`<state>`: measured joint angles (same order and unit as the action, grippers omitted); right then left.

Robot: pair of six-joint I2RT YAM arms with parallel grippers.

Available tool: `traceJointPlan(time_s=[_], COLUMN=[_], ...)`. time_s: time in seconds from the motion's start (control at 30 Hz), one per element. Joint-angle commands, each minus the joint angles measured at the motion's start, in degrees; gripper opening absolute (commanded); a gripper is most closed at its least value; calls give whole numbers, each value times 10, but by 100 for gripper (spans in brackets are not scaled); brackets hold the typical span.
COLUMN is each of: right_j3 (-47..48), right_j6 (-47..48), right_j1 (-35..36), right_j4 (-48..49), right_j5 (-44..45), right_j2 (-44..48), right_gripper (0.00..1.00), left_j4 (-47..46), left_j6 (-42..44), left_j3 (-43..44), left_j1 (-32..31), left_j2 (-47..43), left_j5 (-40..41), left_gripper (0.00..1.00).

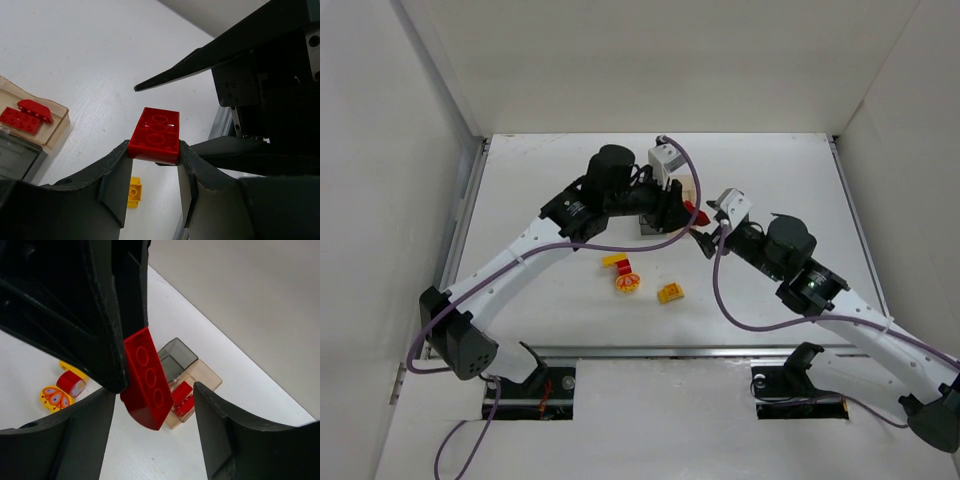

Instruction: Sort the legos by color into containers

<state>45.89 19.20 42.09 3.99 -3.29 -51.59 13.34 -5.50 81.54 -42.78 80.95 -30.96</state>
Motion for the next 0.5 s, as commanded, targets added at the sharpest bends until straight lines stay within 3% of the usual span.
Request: traceJointPlan(time_s=[0.0, 0.07, 0.1, 0.2, 0.3, 0.33, 0.37, 0.4, 0.47], right_j3=[32, 37, 37, 49, 55, 55, 55, 61, 61], right_j6=[15, 15, 15, 15, 21, 21, 26, 26, 26], right_j1=[5, 5, 5, 5, 5, 5, 5, 5, 5], right_j4=[18, 18, 18, 18, 18, 18, 18, 18, 24], right_j5=[-3, -3, -10, -22, -28, -28, -28, -28, -28], right_j2=[-9, -17, -22, -42, -59, -64, -64, -64, -70], right_gripper=[68, 59, 48, 35, 15, 3, 0, 0, 0], left_j4=[11, 17, 22, 27, 33, 33, 33, 33, 38], left_j6=[-10, -4, -4, 1, 1, 8, 8, 16, 16], left_j3=[19, 19, 19, 24, 30, 30, 30, 30, 30], left_j1=[-4, -4, -4, -4, -4, -4, -4, -4, -4], left_j2=[-11, -11, -11, -6, -1, -1, -1, -1, -1], left_j5=[3, 10, 10, 10, 10, 10, 10, 10, 21], left_gripper=[0, 0, 0, 0, 0, 0, 0, 3, 31])
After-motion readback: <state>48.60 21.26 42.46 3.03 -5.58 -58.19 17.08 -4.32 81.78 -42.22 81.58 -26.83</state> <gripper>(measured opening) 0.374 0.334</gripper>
